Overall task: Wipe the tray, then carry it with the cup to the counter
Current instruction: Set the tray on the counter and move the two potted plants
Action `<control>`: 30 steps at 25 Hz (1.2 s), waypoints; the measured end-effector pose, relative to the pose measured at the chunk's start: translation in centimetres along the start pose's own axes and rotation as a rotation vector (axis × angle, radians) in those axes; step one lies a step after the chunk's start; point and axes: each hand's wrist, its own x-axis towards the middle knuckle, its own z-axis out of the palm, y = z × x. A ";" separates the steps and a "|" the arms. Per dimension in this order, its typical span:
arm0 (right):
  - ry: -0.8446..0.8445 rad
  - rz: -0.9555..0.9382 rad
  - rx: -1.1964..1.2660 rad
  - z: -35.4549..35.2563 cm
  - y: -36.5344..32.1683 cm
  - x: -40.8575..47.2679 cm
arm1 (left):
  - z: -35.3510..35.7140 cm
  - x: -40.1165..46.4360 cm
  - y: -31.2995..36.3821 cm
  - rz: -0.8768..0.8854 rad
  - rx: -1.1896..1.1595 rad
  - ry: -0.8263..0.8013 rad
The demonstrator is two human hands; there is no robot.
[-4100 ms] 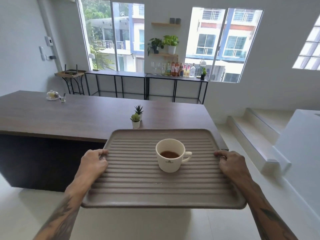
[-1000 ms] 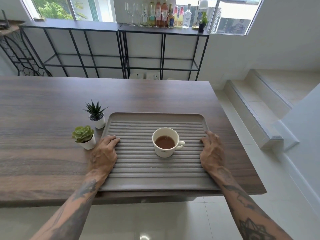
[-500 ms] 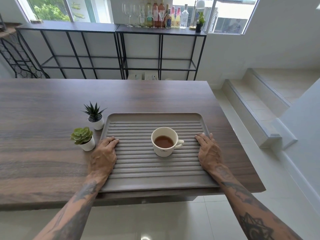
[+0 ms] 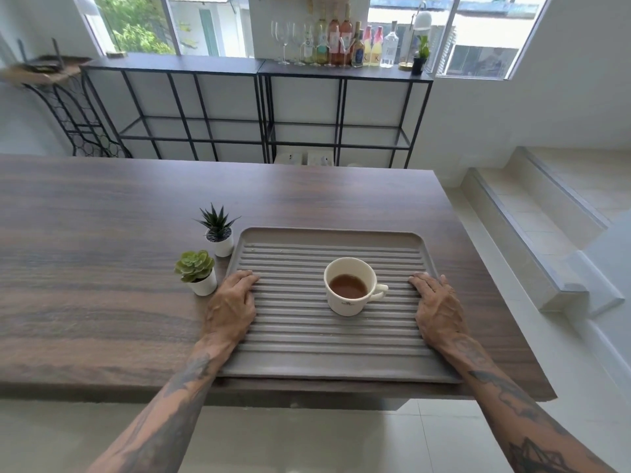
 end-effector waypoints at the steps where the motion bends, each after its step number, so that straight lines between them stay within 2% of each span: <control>1: 0.019 0.004 0.026 -0.7 -0.5 0.1 | -0.9 -0.5 0.2 0.027 -0.042 0.039; 4: 0.277 -0.084 0.118 -4.6 -3.8 1.4 | -3.7 -3.4 -0.7 0.081 -0.129 0.275; 6: 0.399 -0.195 0.269 -7.6 -8.4 3.1 | -5.5 -4.7 -2.3 -0.023 -0.150 0.438; 8: 0.310 -0.294 0.444 -9.0 -14.9 5.2 | -7.0 -4.5 -4.3 -0.241 -0.189 0.457; 10: -0.027 -0.329 0.480 -7.5 -21.6 7.5 | -7.6 -3.1 -6.0 -0.399 -0.199 0.337; 12: -0.370 -0.290 0.344 -3.9 -27.3 9.5 | -7.4 -1.5 -6.7 -0.442 -0.169 0.181; 14: -0.506 -0.187 0.303 0.3 -30.5 10.8 | -6.8 -0.4 -6.8 -0.453 -0.177 0.072; 16: -0.495 -0.086 0.334 3.7 -31.6 11.4 | -5.9 -0.1 -6.9 -0.438 -0.202 0.056; 20: -0.441 0.003 0.403 7.7 -31.9 12.7 | -5.0 0.4 -7.7 -0.407 -0.250 0.135; 30: -0.362 -0.028 0.461 10.2 -32.8 13.3 | -4.2 1.2 -8.7 -0.351 -0.327 0.135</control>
